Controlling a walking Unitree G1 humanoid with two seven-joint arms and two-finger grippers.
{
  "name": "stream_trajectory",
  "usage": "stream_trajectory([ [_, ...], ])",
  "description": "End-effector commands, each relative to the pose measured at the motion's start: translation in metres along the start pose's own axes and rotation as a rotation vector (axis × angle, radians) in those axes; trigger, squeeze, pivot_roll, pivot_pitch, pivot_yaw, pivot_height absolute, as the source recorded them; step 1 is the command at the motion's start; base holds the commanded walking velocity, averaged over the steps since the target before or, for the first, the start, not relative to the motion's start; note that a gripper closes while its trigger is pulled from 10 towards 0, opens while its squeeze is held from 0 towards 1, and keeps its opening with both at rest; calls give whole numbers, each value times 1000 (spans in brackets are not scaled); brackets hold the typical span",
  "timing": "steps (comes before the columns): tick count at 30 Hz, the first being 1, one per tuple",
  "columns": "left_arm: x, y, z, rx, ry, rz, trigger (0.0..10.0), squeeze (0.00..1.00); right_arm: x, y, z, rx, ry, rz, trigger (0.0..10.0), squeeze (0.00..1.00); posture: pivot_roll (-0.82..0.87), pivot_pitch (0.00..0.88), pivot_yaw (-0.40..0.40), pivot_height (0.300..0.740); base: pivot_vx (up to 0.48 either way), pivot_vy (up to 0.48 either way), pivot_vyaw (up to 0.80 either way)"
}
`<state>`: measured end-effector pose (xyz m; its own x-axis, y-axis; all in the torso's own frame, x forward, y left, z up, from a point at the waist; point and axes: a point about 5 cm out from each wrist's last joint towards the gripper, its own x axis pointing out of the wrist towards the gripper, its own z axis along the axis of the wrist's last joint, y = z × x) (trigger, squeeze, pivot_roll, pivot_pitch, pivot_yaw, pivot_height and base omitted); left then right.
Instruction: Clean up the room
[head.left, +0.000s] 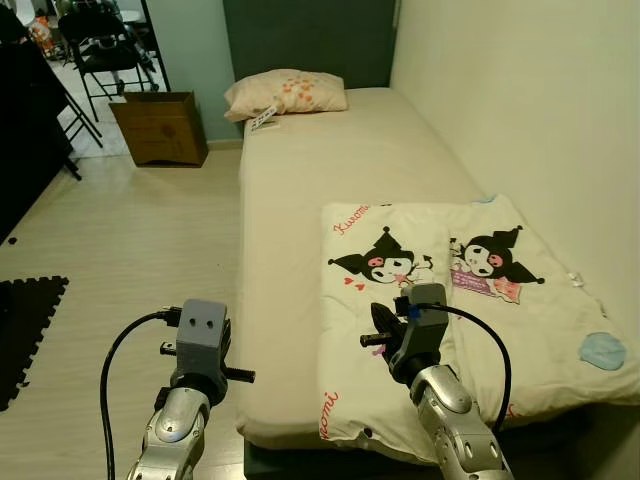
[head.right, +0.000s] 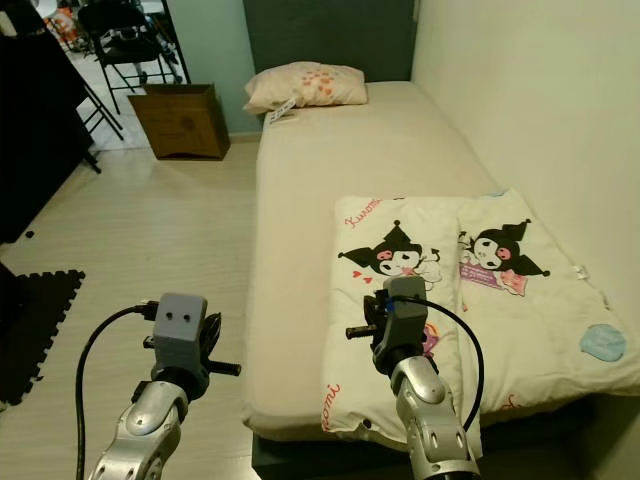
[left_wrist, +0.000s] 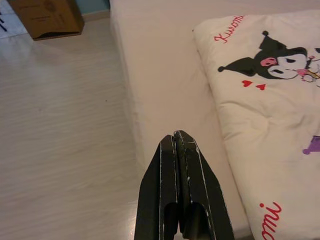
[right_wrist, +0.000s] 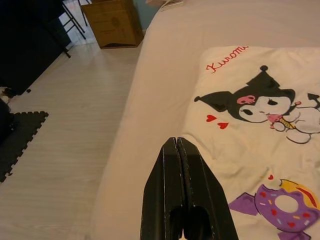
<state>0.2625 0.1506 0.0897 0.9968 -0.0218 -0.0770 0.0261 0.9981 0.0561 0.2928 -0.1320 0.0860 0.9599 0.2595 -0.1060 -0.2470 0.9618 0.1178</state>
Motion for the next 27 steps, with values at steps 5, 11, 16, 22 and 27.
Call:
stream_trajectory([
  [5, -2, -1, -5, 6, 30, -2, 10000, 0, 0, 2, -1, 6, 0, 17, 10000, 0, -72, 136, 38, 740, 0, 0, 0],
  [11, -2, -1, -5, 6, 30, -2, 10000, 0, 0, 2, -1, 6, 0, 17, 10000, 0, -72, 136, 38, 740, 0, 0, 0],
  [16, -2, -2, -8, 10, 51, -5, 10000, 0, 3, 3, 0, 0, 7, 27, 10000, 0, -74, 140, 40, 740, 0, 0, 0],
  [22, -1, 1, -10, 8, 62, 14, 10000, 0, 7, 3, 4, -15, -3, 38, 10000, 0, -74, 138, 37, 740, 0, 0, 0],
  [27, -2, 0, -9, 9, 61, 10, 10000, 0, 6, 4, 3, -27, 2, 52, 10000, 0, -74, 137, 35, 740, 0, 0, 480],
])
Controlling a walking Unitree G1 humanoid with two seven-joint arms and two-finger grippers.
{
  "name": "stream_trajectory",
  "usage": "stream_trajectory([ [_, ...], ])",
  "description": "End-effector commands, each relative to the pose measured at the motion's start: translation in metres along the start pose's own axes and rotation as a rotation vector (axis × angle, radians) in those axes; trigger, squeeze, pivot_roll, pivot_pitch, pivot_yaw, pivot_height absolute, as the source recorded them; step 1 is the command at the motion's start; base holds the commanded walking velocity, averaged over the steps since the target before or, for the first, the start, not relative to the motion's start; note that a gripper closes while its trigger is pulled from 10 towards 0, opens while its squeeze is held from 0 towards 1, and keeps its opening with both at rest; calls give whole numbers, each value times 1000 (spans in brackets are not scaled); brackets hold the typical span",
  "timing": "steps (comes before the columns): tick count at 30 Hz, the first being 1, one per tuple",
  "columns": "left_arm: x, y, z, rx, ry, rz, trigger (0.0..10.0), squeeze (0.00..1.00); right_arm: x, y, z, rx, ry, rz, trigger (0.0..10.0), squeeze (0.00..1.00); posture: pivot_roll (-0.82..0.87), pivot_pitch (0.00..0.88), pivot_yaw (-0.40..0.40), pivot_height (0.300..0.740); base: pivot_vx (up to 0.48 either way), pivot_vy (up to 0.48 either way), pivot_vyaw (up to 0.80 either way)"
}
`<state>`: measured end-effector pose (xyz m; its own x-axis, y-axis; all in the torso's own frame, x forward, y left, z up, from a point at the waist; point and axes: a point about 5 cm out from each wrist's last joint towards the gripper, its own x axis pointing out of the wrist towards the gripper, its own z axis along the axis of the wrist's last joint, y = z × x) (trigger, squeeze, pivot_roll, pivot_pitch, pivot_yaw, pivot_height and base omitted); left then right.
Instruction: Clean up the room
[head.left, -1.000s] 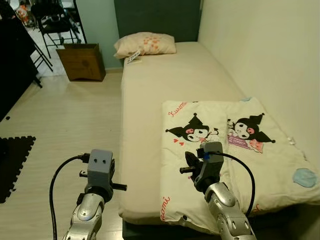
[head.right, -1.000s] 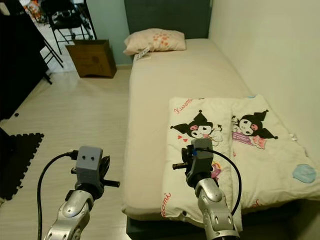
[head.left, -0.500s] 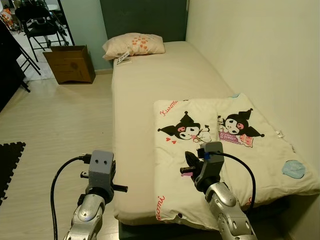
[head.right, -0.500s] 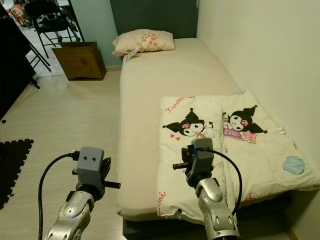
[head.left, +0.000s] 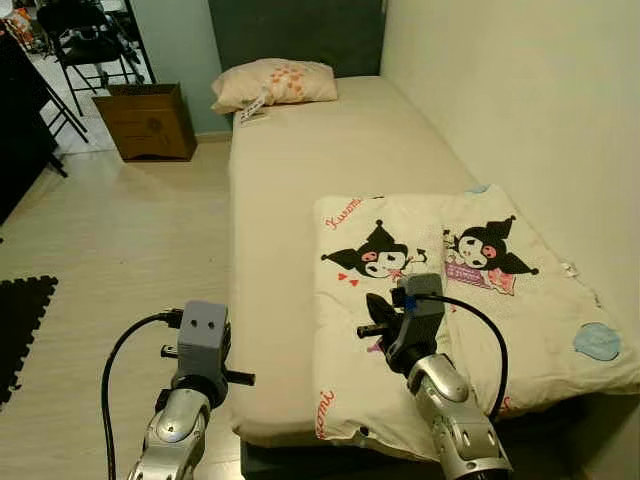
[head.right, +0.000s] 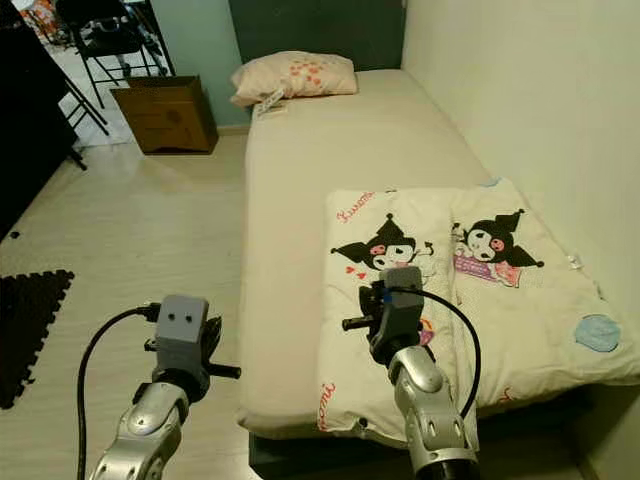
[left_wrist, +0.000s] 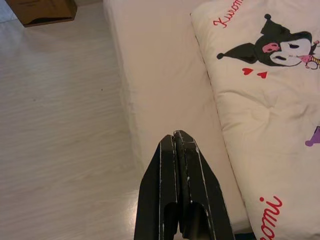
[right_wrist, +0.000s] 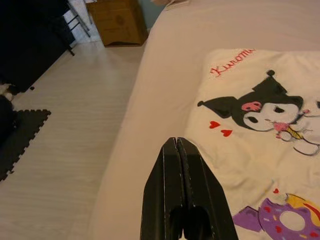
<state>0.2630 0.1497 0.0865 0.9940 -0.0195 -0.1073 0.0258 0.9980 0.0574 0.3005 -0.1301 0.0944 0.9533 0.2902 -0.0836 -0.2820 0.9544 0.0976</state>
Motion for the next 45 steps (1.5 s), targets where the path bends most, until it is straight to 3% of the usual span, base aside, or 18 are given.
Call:
stream_trajectory([
  [1, -2, 1, -7, 8, 31, 9, 10000, 0, -1, 4, -6, 8, 18, 16, 10000, 0, -74, 135, 36, 740, 0, 0, 800],
  [3, -2, 1, -6, 6, 32, 7, 10000, 0, -1, 3, -6, 52, 10, 5, 10000, 0, -74, 135, 36, 740, 0, 0, 0],
  [11, -2, 0, -5, 20, 27, -2, 10000, 0, -2, 2, -7, 32, 10, -1, 10000, 0, -76, 124, 42, 740, 0, 0, 0],
  [20, -2, -2, -5, 28, 23, -7, 10000, 0, -3, 3, -7, 33, 10, 3, 10000, 0, -77, 123, 41, 740, 0, -432, 0],
  [30, -3, -1, -6, -36, 27, 13, 10000, 0, -4, 3, -8, 19, 17, 12, 10000, 0, -80, 131, 33, 740, 0, 0, 0],
  [45, -4, -1, -8, -44, 36, 15, 10000, 0, -4, 3, -7, 11, 18, 17, 10000, 0, -85, 143, 28, 740, 0, 185, 0],
])
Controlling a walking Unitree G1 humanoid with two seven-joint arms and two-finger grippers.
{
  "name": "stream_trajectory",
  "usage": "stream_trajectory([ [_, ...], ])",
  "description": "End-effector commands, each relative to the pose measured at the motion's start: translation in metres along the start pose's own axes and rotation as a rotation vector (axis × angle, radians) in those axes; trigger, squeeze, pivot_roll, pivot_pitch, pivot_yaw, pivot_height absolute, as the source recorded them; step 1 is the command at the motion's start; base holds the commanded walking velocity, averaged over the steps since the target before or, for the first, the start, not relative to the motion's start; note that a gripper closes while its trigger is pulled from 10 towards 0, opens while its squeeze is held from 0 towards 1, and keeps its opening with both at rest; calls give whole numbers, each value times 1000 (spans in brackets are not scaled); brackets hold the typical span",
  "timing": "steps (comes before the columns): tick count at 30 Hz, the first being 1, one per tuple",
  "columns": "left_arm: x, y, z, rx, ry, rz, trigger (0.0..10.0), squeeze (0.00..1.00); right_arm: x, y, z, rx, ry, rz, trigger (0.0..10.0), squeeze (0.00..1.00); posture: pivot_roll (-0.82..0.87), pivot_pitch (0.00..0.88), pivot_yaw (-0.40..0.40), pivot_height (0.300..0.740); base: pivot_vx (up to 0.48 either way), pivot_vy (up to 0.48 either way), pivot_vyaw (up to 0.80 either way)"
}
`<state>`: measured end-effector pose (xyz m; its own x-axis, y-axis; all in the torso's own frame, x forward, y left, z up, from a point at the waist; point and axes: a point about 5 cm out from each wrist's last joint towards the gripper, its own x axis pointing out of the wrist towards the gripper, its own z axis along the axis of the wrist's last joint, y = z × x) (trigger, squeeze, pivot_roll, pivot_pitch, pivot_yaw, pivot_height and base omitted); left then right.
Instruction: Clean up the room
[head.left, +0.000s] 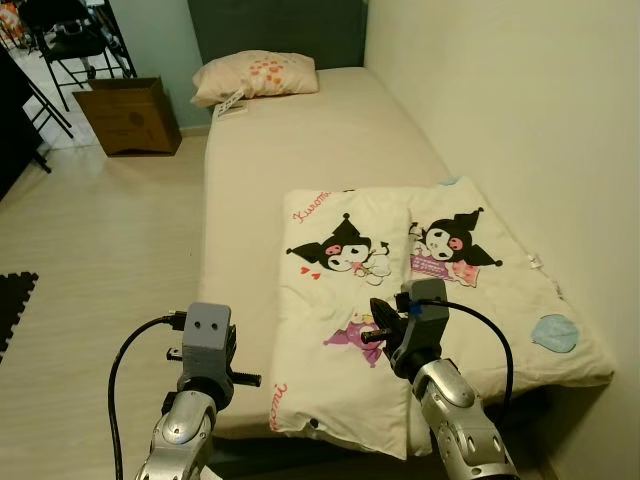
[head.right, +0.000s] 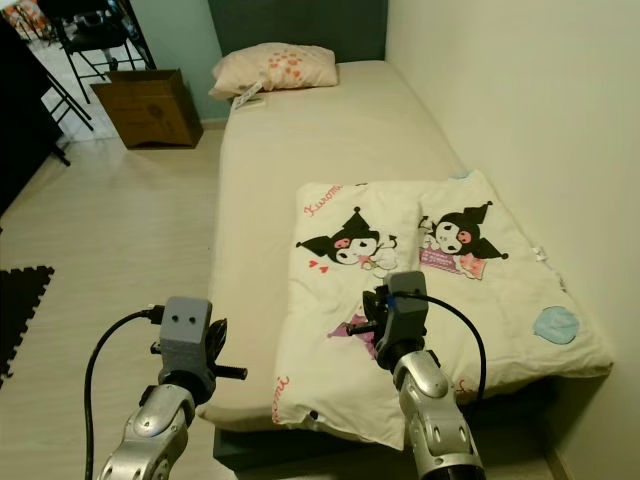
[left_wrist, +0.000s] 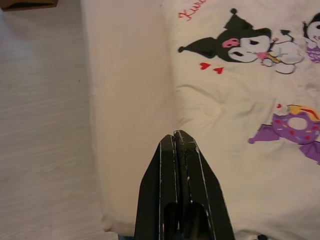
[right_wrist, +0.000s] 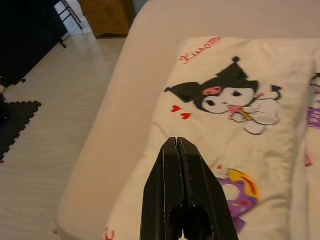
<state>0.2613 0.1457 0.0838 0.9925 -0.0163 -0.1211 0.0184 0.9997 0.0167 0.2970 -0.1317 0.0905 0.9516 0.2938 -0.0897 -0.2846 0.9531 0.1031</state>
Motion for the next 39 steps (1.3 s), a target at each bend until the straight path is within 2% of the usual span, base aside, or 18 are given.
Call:
stream_trajectory([
  [1, -3, 4, -5, -4, 16, 13, 10000, 0, -1, 4, -3, 7, 13, 14, 10000, 0, -85, 143, 28, 740, 0, 480, 0],
  [4, -3, 3, -2, 23, -1, 7, 10000, 0, -1, 4, -4, 8, 14, 12, 10000, 0, -84, 144, 29, 740, 0, 254, 0],
  [19, -3, 4, -2, 35, 8, 9, 10000, 0, 0, 0, -5, 24, 32, -31, 10000, 0, -81, 146, 30, 740, 0, 0, 0],
  [20, -3, 2, -2, 41, 7, -1, 10000, 0, 4, -6, -2, 18, 28, -43, 10000, 0, -79, 148, 35, 740, 0, 0, 0],
  [26, -2, 2, -2, 50, 9, -9, 10000, 0, 8, -10, 2, 23, 21, -55, 10000, 0, -78, 147, 37, 740, 0, 0, 0],
  [39, -1, 5, -1, 62, 13, -14, 10000, 0, 10, -6, 0, 30, 23, -49, 10000, 0, -69, 146, 46, 740, 0, 163, 0],
])
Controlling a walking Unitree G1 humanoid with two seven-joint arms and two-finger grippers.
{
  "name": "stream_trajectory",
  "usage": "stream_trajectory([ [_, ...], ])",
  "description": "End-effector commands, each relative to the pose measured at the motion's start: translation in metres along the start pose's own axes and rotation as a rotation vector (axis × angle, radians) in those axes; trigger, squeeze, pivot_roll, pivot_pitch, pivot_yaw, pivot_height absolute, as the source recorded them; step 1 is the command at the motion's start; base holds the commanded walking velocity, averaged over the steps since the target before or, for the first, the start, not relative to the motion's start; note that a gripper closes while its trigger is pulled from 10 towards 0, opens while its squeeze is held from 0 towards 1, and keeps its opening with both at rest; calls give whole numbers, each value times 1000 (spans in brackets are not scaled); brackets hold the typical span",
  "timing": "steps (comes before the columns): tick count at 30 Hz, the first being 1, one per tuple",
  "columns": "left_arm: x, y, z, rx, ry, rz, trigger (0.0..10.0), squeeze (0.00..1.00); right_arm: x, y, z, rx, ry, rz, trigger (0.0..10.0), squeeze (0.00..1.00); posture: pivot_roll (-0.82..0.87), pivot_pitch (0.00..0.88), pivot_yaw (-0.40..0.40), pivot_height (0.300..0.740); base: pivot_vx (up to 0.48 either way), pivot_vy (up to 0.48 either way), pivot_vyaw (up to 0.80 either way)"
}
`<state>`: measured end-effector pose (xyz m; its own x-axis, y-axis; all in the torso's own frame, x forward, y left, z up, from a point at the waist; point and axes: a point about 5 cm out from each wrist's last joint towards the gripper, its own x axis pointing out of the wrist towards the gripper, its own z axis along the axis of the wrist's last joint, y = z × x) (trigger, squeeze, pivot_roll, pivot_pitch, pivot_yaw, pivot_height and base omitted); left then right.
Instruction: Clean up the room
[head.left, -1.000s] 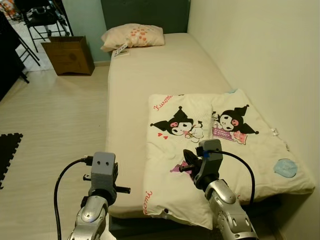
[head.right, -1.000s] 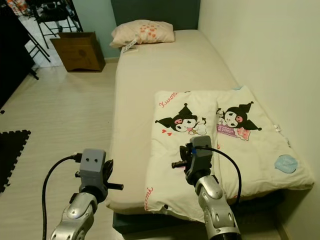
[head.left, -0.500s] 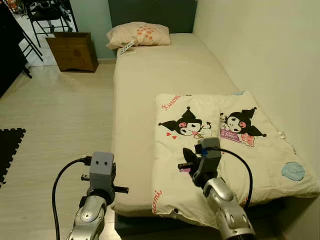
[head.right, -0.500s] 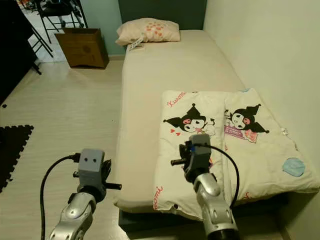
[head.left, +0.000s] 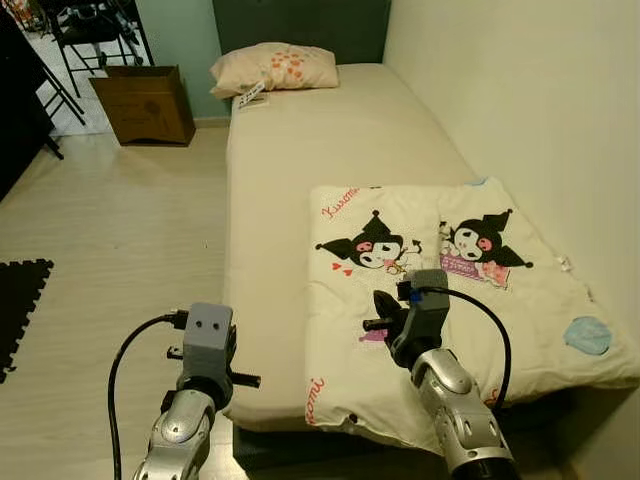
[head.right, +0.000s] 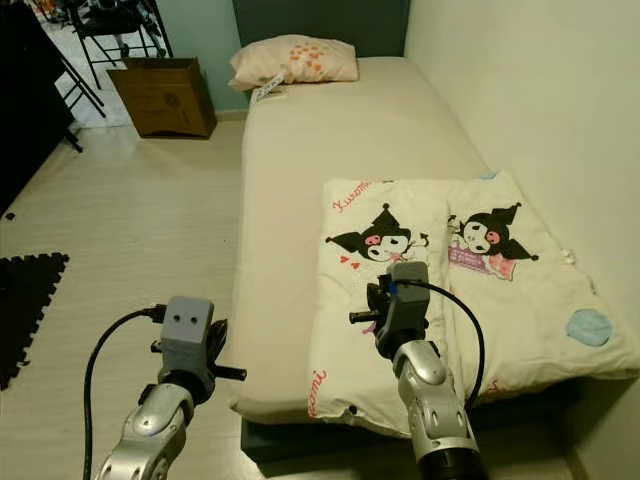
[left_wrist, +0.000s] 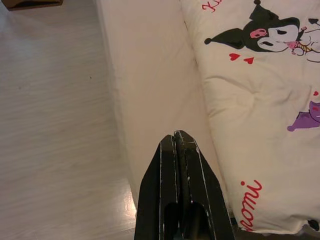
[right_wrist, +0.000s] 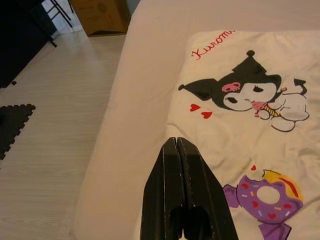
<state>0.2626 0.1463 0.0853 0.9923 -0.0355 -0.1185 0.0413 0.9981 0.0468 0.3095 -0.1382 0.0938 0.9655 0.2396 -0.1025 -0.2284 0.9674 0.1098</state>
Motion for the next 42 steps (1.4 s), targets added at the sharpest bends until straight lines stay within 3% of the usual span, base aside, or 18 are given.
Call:
stream_trajectory([
  [1, -2, 4, -3, 29, 20, 4, 10000, 0, 0, 4, -5, 18, 17, 8, 10000, 0, -67, 146, 47, 740, 0, 0, 0],
  [8, -2, 7, -3, 56, 31, 4, 10000, 0, 0, 5, -7, 25, 17, 10, 10000, 0, -64, 144, 51, 740, 0, 0, 0],
  [13, -2, 6, -3, 89, 35, -8, 10000, 0, 0, 6, -8, 28, 17, 11, 10000, 0, -62, 143, 53, 740, 0, -480, 0],
  [16, -2, 7, -5, 40, 50, 18, 10000, 0, -1, 6, -8, 27, 18, 12, 10000, 0, -62, 143, 54, 740, 0, -320, 0],
  [32, -4, 9, -7, 47, 49, 34, 10000, 0, 1, 9, -3, 28, 1, 33, 10000, 0, -66, 135, 49, 740, 0, 0, 0],
  [35, -4, 10, -8, 49, 52, 35, 10000, 0, 5, 10, -1, 47, 4, 37, 10000, 0, -68, 135, 48, 740, 0, 0, 0],
  [42, -1, 11, -9, 125, 51, -32, 10000, 0, 20, 4, -3, -5, 79, 12, 10000, 0, -67, 137, 46, 720, 0, 0, 0],
])
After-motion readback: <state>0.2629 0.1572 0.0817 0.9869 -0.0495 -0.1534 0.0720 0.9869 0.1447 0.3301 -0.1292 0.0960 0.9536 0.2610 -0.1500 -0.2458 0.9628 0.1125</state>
